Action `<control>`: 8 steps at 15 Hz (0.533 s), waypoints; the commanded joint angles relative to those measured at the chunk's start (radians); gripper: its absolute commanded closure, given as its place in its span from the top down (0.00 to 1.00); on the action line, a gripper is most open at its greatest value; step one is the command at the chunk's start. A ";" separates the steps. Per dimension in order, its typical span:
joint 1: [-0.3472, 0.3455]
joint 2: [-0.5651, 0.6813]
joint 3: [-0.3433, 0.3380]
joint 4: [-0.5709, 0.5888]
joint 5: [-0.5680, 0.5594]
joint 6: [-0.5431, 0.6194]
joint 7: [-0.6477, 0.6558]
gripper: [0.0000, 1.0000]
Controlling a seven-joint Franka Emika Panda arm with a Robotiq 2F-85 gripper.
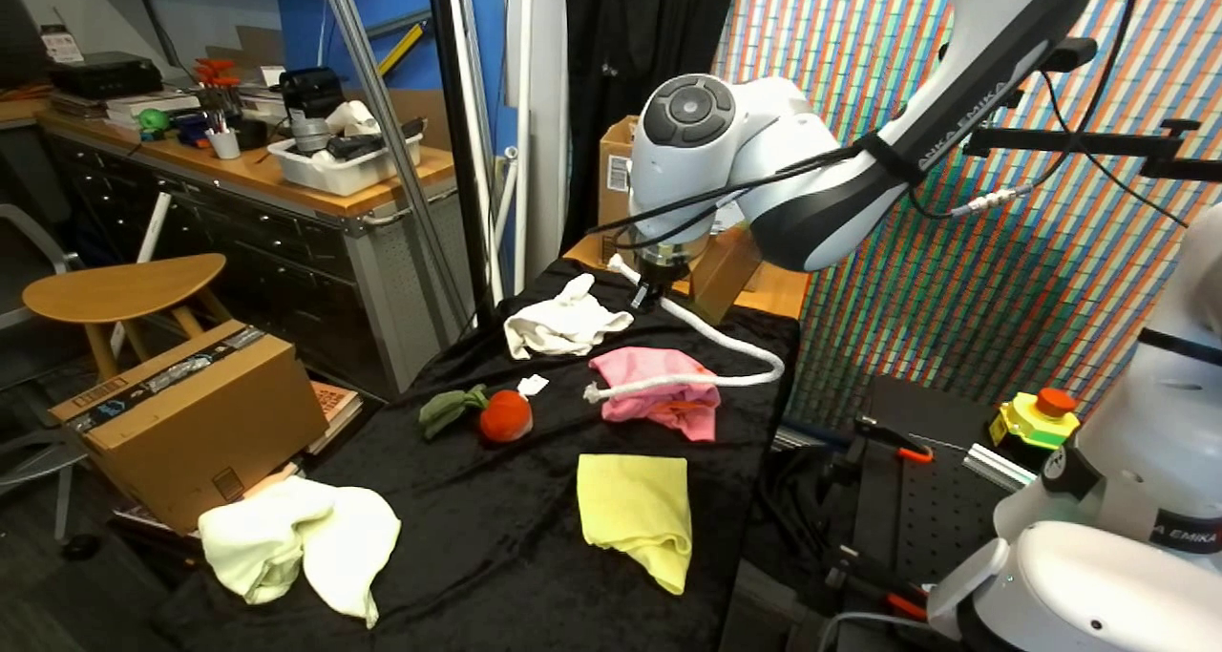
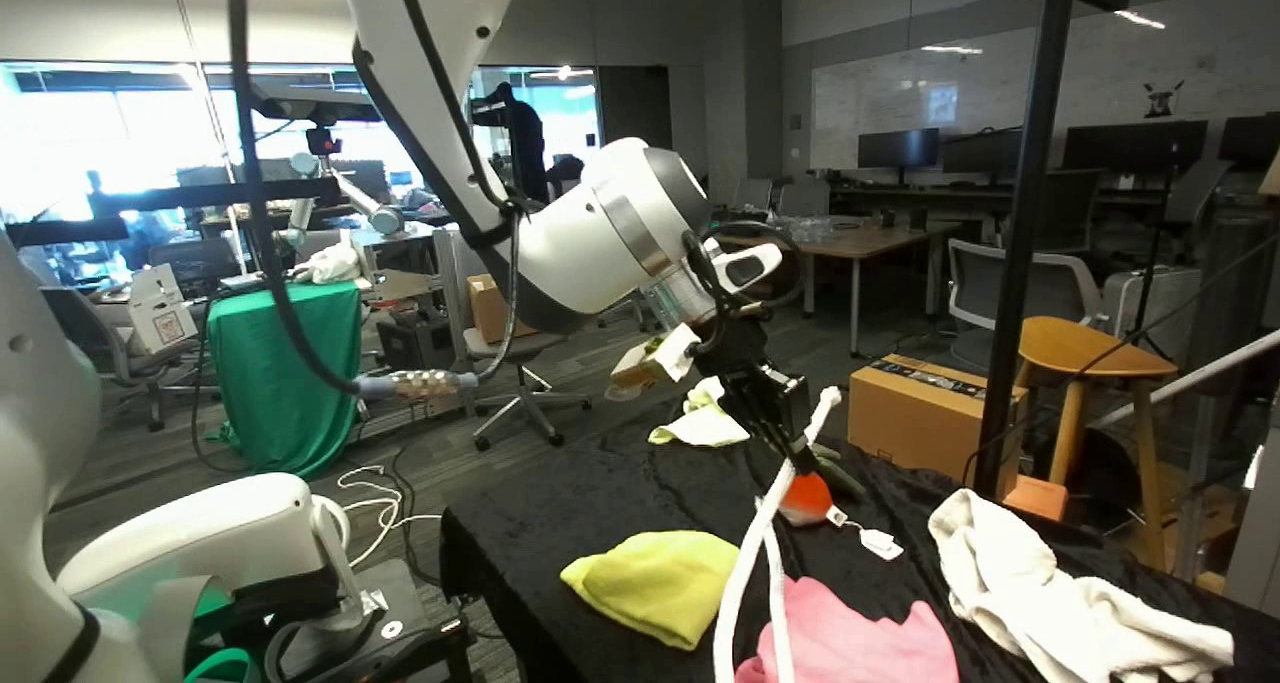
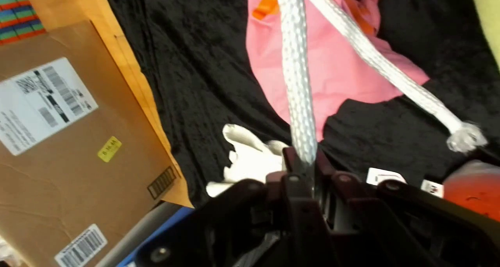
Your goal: Pile all the objects closer to you
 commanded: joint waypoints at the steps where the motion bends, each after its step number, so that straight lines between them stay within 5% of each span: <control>1: 0.059 0.086 -0.021 0.094 0.029 0.070 -0.077 0.09; 8: 0.120 0.250 -0.039 0.227 0.084 0.120 -0.147 0.09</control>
